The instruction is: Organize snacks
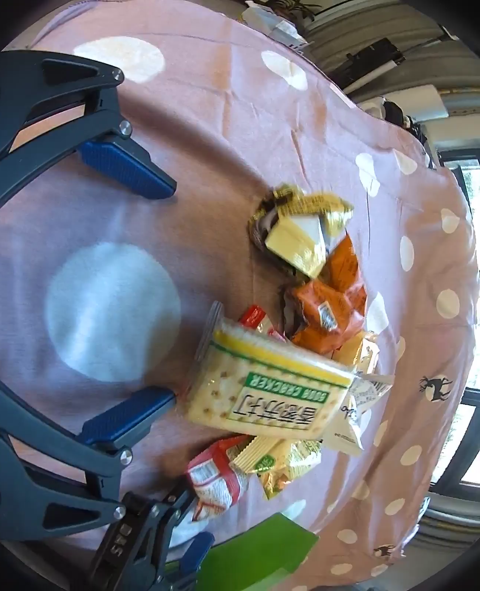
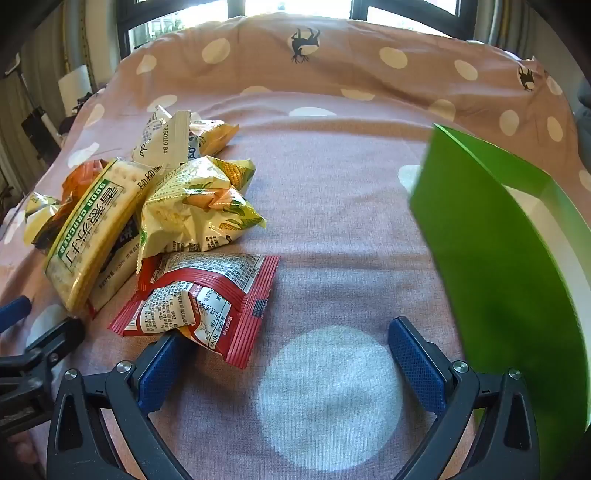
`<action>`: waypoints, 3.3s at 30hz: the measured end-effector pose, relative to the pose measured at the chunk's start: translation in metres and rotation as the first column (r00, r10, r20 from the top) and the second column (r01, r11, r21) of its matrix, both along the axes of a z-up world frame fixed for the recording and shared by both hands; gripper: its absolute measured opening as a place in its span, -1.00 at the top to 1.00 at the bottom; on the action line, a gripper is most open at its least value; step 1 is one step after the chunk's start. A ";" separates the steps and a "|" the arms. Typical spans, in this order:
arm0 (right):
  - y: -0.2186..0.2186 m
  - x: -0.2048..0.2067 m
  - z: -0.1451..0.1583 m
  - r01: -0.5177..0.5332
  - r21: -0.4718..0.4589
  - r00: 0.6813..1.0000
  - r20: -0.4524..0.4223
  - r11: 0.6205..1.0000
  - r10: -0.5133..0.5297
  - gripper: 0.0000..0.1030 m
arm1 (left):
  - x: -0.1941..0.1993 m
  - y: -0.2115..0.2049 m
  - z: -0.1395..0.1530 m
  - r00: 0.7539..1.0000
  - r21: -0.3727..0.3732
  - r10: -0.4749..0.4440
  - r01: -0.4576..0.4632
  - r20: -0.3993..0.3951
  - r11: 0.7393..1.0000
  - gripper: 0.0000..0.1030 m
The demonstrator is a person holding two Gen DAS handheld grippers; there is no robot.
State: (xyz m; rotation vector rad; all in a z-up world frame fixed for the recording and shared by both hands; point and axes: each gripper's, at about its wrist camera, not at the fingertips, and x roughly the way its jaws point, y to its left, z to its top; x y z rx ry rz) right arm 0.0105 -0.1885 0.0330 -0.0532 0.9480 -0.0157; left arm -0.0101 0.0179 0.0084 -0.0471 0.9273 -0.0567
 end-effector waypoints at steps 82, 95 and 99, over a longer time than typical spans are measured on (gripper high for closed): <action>0.007 -0.051 0.062 0.008 0.389 0.980 -0.187 0.921 0.070 -0.37 | -0.067 -0.001 0.060 0.985 -0.331 -0.160 0.130 -0.065 0.935 -0.08; 0.002 -0.037 0.016 0.024 0.569 0.940 -0.294 0.822 0.176 0.14 | -0.052 -0.046 0.020 0.946 -0.355 -0.269 0.192 -0.182 0.915 0.23; 0.004 -0.036 0.010 0.024 0.603 0.934 -0.297 0.797 0.196 0.21 | -0.047 -0.044 0.017 0.947 -0.377 -0.265 0.182 -0.182 0.908 0.29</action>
